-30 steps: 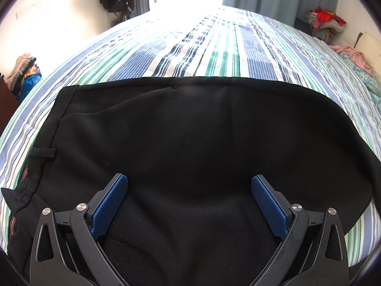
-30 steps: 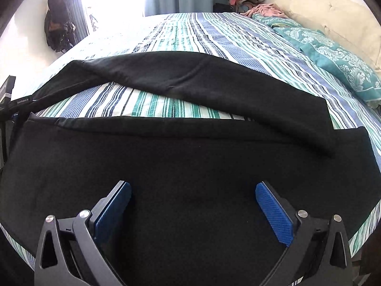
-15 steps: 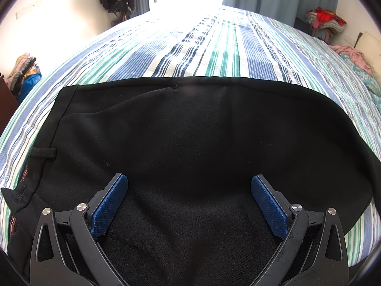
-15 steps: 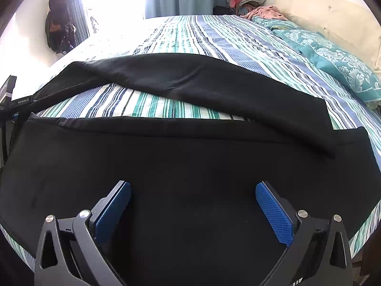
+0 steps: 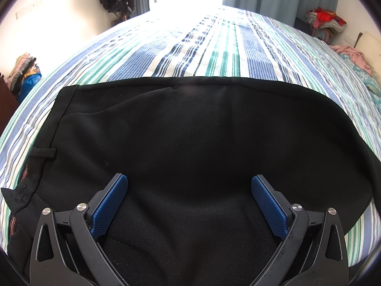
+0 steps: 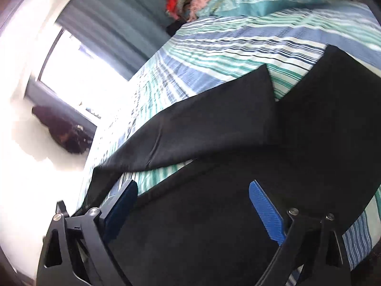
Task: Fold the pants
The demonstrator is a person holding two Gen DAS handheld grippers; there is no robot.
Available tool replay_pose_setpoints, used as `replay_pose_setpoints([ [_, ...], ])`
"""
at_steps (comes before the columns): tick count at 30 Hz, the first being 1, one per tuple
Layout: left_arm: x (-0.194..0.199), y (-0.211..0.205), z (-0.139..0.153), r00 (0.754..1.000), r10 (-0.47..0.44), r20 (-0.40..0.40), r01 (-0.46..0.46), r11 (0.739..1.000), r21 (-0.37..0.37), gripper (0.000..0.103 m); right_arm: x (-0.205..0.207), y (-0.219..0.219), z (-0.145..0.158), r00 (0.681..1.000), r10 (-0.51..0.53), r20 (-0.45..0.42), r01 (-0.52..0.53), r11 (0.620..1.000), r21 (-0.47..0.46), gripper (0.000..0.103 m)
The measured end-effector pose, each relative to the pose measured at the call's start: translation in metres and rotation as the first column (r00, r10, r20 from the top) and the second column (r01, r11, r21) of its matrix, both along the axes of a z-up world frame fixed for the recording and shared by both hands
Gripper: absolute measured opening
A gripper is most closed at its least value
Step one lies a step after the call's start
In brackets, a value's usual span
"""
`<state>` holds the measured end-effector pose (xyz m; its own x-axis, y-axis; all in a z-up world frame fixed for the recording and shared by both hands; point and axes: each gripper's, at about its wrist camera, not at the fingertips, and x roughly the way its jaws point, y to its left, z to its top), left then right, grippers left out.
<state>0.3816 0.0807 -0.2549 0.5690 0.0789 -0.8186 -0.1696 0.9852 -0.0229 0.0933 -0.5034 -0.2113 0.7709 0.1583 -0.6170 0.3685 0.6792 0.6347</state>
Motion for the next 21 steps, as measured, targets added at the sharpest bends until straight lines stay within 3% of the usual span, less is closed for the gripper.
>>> replay_pose_setpoints([
  [4, 0.0, 0.0, 0.0, 1.0, 0.0, 0.0, 0.0, 1.0, 0.0, 0.103, 0.012, -0.029, -0.009, 0.994, -0.109, 0.025, 0.107, 0.99, 0.091, 0.078],
  [5, 0.0, 0.0, 0.0, 1.0, 0.0, 0.0, 0.0, 1.0, 0.0, 0.103, 0.016, -0.033, -0.01, 0.992, -0.121, 0.025, 0.118, 0.988, 0.102, 0.069],
  [7, 0.0, 0.0, 0.0, 1.0, 0.005, 0.002, -0.005, 1.0, 0.002, 0.103, 0.023, -0.038, -0.014, 0.99, -0.143, 0.004, 0.142, 0.983, 0.119, 0.043],
  [8, 0.001, -0.001, 0.0, 1.0, 0.004, -0.001, -0.004, 1.0, 0.008, 0.103, 0.026, -0.039, -0.018, 0.989, -0.15, -0.005, 0.149, 0.98, 0.13, 0.013],
  [9, 0.0, -0.001, 0.0, 1.0, 0.004, 0.0, -0.004, 1.0, 0.007, 0.103, 0.028, -0.041, -0.021, 0.988, -0.152, -0.025, 0.154, 0.978, 0.137, 0.006],
  [12, 0.0, -0.001, -0.001, 1.0, 0.004, 0.002, -0.004, 1.0, 0.002, 0.103, 0.031, -0.041, -0.012, 0.989, -0.149, -0.023, 0.151, 0.983, 0.103, 0.006],
  [17, 0.001, -0.003, 0.0, 1.0, 0.013, -0.009, -0.013, 1.0, 0.008, 0.103, 0.03, -0.034, 0.031, 0.989, -0.107, 0.104, 0.108, 0.994, -0.005, 0.006],
  [21, 0.003, -0.001, 0.002, 1.0, 0.008, -0.027, -0.008, 1.0, -0.002, 0.103, 0.032, -0.034, 0.041, 0.987, -0.09, 0.134, 0.096, 0.994, -0.043, 0.006],
])
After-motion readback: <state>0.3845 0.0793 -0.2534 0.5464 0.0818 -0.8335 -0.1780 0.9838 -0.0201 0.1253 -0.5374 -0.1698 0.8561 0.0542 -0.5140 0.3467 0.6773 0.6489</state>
